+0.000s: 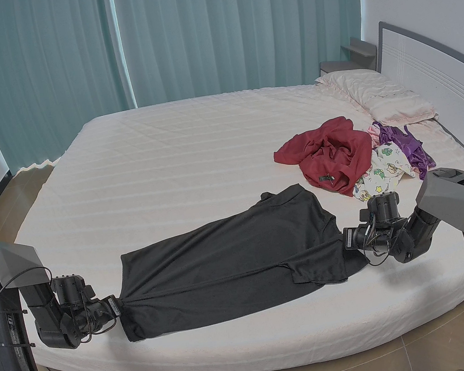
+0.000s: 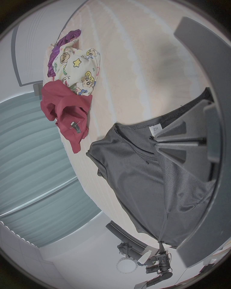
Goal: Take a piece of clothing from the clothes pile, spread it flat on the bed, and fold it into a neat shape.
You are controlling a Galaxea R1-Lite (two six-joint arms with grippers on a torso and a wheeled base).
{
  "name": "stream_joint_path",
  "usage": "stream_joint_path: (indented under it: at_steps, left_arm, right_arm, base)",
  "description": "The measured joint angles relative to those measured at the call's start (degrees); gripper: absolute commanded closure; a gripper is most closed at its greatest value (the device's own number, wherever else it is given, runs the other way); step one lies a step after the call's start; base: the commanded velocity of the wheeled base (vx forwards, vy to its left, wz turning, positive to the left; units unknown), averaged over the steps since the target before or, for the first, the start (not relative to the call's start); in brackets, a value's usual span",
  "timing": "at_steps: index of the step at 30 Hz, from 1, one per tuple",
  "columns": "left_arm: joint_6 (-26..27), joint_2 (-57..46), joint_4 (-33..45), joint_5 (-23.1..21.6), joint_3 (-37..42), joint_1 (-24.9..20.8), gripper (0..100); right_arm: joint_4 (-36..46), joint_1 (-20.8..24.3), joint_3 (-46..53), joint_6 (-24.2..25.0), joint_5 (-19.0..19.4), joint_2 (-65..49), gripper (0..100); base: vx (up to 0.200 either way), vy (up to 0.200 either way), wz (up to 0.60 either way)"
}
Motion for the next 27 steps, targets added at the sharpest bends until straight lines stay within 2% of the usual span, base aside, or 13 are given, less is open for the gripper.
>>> stream_joint_path:
  at_steps: [1,2,3,17,27]
  left_arm:
    - [0.2,0.2,-0.1,0.0,0.0,-0.1,100]
    - [0.2,0.4,-0.2,0.0,0.0,-0.2,100]
    - [0.3,0.5,-0.4,0.1,0.0,-0.2,0]
    - [-0.6,-0.2,-0.7,-0.4,2.8,-0.1,0]
    - [-9.6,-8.3,-0.7,-2.4,10.2,0.1,0]
  right_arm:
    - [0.0,0.2,-0.2,0.0,0.0,0.2,0]
    - [0.1,0.3,-0.3,0.0,0.0,0.4,0]
    - [0.2,0.5,-0.5,0.0,0.0,0.6,0]
    - [-0.4,-0.4,-0.6,1.6,-1.6,0.2,0]
    - [-0.3,-0.1,9.8,19.1,-6.6,-8.8,0]
  base:
    - [0.000,0.000,0.00]
    - [0.000,0.000,0.00]
    - [0.000,0.000,0.00]
    - [0.000,0.000,0.00]
    - [0.000,0.000,0.00]
